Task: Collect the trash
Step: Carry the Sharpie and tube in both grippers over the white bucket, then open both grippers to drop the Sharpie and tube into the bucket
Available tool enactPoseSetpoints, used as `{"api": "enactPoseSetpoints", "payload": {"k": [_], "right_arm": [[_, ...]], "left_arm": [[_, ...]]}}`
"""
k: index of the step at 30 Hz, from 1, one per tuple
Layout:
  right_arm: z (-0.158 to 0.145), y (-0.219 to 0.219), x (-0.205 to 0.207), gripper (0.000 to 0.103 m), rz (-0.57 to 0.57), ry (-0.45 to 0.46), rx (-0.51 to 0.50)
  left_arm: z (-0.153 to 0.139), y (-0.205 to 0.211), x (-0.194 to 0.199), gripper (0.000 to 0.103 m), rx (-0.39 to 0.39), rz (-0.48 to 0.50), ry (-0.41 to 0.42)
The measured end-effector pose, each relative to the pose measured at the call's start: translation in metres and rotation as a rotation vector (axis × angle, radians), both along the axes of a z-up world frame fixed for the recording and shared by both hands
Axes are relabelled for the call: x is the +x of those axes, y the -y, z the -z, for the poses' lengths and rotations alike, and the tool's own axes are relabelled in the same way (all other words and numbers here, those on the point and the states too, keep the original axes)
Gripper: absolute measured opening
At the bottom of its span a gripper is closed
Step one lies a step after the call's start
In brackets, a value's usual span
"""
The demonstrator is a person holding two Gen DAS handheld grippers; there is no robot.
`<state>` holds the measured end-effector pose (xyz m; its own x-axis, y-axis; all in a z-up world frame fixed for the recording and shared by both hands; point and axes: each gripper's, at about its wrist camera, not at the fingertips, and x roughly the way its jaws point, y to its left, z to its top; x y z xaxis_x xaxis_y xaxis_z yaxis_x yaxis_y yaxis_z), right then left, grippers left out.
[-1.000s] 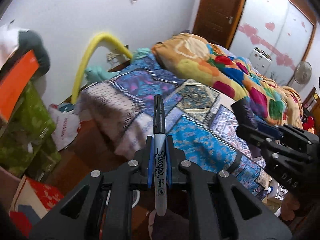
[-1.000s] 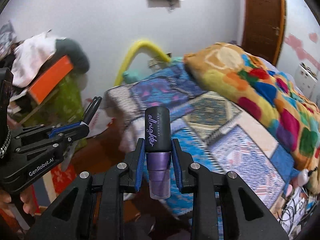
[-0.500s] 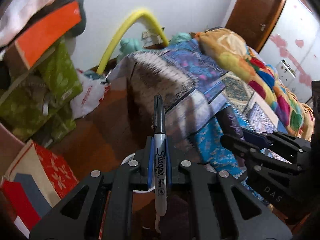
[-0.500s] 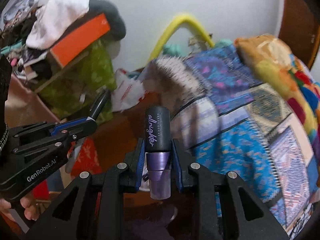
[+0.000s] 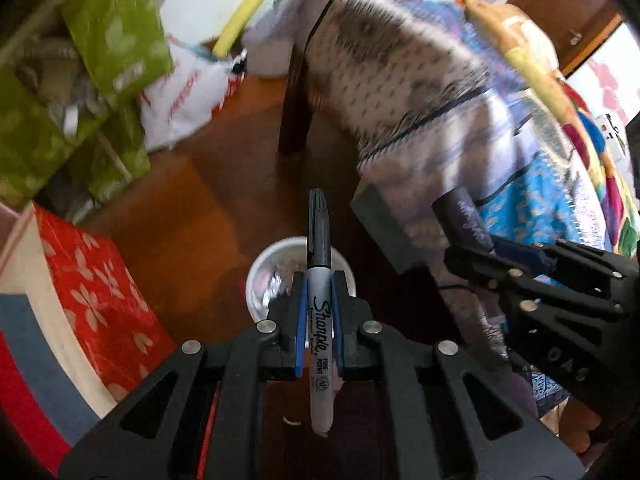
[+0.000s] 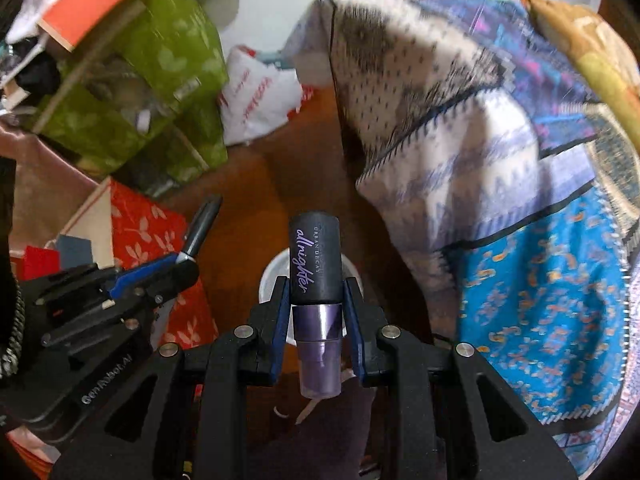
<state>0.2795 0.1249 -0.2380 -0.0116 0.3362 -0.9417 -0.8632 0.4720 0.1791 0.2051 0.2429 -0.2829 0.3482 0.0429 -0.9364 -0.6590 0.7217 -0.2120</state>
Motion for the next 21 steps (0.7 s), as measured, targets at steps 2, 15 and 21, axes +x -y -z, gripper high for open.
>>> {"api": "enactPoseSetpoints", "payload": {"k": [2,15,21], "right_arm": [[0.011,-0.006,0.001,0.024,-0.007,-0.011,-0.021],[0.034,-0.023,0.009,0.042,-0.007,-0.169,-0.028],[0.016,-0.010,0.005,0.042,-0.012,-0.106,-0.011]], "left_arm": [[0.016,-0.004,0.001,0.010,-0.020,-0.007,-0.022],[0.051,-0.021,0.006,0.025,-0.122,-0.071,-0.081],[0.025,-0.019,-0.003,0.026,-0.068,-0.085,-0.057]]}}
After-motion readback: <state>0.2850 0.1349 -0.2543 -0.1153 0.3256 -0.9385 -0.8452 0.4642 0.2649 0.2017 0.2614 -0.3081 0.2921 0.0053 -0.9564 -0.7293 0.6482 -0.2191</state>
